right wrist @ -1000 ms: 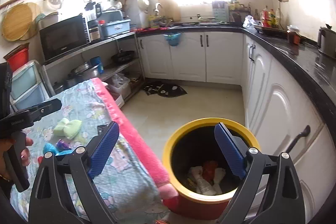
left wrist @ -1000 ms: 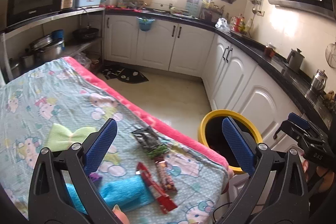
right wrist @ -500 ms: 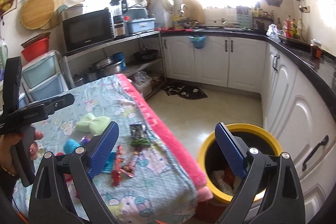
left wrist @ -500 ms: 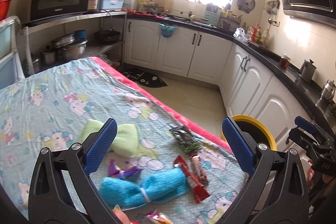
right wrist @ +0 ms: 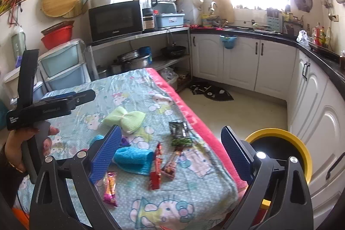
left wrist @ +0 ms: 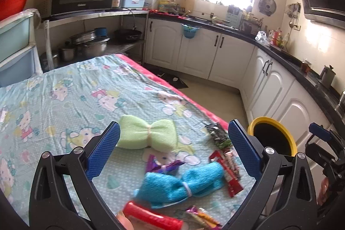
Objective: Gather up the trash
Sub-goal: 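Move both open tools back over the remaining trash on the bed, then grasp the green mesh bow with the left tool while the right tool grasps a snack wrapper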
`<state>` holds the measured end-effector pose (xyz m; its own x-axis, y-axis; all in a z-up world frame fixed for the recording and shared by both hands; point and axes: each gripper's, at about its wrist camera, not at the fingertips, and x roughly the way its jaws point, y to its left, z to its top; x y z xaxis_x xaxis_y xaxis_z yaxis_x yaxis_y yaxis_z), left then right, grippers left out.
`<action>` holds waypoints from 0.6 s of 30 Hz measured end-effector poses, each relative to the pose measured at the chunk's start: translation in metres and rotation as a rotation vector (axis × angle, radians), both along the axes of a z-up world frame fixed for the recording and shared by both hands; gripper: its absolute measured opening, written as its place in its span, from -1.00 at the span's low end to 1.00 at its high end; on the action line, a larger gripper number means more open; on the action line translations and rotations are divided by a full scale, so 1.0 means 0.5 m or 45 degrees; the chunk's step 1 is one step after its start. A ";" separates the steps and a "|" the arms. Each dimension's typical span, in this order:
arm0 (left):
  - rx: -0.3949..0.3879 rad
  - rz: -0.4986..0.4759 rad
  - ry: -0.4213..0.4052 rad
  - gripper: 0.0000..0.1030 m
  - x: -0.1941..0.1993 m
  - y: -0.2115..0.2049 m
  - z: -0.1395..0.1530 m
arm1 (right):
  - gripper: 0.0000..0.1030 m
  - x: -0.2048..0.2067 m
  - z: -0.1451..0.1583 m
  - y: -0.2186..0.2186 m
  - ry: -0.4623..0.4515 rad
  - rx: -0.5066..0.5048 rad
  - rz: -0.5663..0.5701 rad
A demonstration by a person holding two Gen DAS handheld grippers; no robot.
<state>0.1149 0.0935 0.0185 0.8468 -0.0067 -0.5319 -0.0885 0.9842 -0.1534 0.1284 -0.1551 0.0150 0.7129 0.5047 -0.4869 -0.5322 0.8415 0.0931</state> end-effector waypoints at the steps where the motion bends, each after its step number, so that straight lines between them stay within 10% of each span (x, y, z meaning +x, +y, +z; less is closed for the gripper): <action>1: 0.002 0.008 0.004 0.79 -0.003 0.009 -0.003 | 0.76 -0.003 -0.001 0.004 0.002 0.000 0.009; 18: -0.135 0.145 0.206 0.79 0.020 0.149 -0.122 | 0.76 -0.057 -0.084 0.124 0.133 -0.099 0.221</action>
<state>0.1249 0.1678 -0.0427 0.7491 0.0205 -0.6622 -0.2298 0.9455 -0.2307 0.0998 -0.0933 -0.0270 0.5619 0.5737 -0.5959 -0.6608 0.7447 0.0938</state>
